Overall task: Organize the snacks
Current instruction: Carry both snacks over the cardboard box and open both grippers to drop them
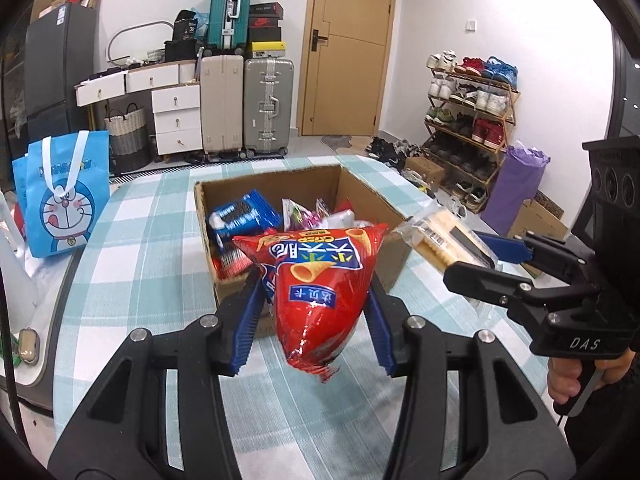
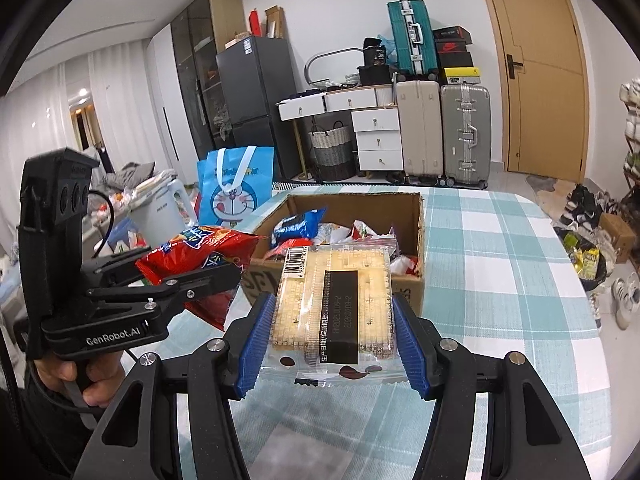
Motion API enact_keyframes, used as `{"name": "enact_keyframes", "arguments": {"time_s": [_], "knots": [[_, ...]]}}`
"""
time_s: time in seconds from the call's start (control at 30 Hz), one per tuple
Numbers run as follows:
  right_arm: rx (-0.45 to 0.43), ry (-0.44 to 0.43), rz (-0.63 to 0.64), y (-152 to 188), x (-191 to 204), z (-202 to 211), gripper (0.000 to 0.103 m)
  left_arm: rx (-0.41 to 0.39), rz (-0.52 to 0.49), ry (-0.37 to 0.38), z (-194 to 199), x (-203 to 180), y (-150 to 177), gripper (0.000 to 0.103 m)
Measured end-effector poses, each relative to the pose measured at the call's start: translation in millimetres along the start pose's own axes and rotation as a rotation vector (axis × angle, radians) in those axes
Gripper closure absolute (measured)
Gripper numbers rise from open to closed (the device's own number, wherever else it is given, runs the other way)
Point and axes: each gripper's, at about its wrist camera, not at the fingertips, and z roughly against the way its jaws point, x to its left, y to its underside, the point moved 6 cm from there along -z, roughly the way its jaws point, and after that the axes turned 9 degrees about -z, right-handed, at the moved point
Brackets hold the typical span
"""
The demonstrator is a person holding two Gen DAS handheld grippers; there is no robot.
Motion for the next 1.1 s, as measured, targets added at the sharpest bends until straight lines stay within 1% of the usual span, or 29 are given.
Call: {"name": "enact_keyframes", "arguments": {"time_s": [0.07,0.23,0.43,0.5,0.63,0.73,0.9,1.0,1.07,1.1], "knots": [[0.003,-0.01,-0.029,-5,-2,-5,0.044,-0.001,0.004,-0.014,-5,3,-6,0.058],[-0.009,0.006,-0.055,-18,-4,-19,0.044,-0.018,0.016,-0.055,-15,12,-26,0.058],[-0.016,-0.012,-0.119,-33,-9,-36,0.044,-0.02,0.047,-0.094,-34,30,-50,0.058],[-0.01,-0.007,-0.14,-36,-13,-45,0.044,-0.011,0.055,-0.115,-45,37,-56,0.058],[0.004,-0.009,-0.173,-46,-19,-62,0.044,0.003,0.078,-0.129,-64,46,-64,0.058],[0.017,-0.024,-0.209,-52,-24,-73,0.044,0.014,0.063,-0.149,-82,50,-70,0.057],[0.035,-0.006,-0.242,-59,-35,-89,0.044,0.05,0.06,-0.171,-116,55,-71,0.057],[0.03,0.01,-0.232,-60,-36,-90,0.041,0.067,0.081,-0.17,-128,61,-68,0.057],[0.017,0.007,-0.211,-61,-35,-85,0.026,0.072,0.089,-0.149,-131,62,-65,0.052],[0.007,0.009,-0.202,-61,-35,-82,0.023,0.073,0.088,-0.142,-130,63,-63,0.043]]}}
